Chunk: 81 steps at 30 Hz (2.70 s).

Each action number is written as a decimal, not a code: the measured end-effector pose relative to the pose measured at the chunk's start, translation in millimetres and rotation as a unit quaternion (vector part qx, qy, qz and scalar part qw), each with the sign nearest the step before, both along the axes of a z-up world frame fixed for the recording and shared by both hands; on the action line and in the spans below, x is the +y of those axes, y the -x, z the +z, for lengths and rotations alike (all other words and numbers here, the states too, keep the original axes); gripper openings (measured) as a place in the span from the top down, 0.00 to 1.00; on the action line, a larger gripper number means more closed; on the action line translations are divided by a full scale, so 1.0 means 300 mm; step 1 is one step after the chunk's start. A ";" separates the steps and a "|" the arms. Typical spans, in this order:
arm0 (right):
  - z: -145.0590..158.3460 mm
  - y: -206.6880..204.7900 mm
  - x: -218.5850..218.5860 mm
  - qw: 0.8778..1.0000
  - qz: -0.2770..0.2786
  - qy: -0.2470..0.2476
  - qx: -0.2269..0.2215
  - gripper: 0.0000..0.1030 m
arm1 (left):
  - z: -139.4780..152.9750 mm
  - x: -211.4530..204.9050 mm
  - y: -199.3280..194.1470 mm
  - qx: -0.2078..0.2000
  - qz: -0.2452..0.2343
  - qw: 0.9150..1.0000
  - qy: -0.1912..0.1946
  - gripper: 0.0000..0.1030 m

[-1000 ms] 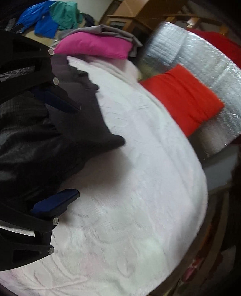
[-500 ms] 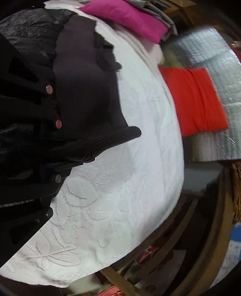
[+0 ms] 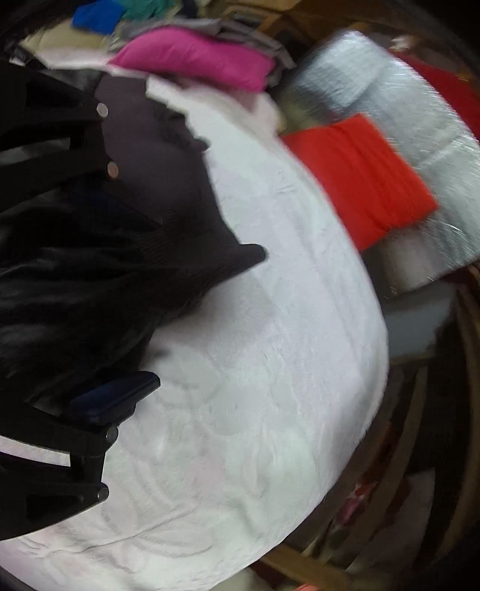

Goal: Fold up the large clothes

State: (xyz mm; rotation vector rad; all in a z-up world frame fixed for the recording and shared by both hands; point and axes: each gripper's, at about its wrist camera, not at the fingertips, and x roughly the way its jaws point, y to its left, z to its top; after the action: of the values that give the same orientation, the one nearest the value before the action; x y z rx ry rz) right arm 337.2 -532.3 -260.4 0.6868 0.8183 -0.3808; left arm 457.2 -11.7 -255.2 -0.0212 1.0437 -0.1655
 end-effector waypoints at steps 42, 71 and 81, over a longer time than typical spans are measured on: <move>-0.045 0.320 0.066 0.995 -0.068 -0.069 -0.007 0.37 | 0.064 -0.010 0.168 -0.091 -0.051 0.985 -0.135 0.19; -0.054 0.384 0.019 0.987 -0.062 -0.128 -0.068 0.23 | 0.083 0.127 0.124 -0.035 -0.031 0.996 0.070 0.19; -0.219 0.342 -0.081 0.961 -0.006 -0.269 -0.061 0.23 | -0.100 0.139 0.040 0.116 -0.044 0.966 0.225 0.19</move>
State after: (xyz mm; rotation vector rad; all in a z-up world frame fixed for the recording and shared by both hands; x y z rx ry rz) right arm 234.6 -556.6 -326.1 1.2108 0.8055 -0.1195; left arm 445.1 30.0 -285.3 -0.4139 1.2239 -0.4881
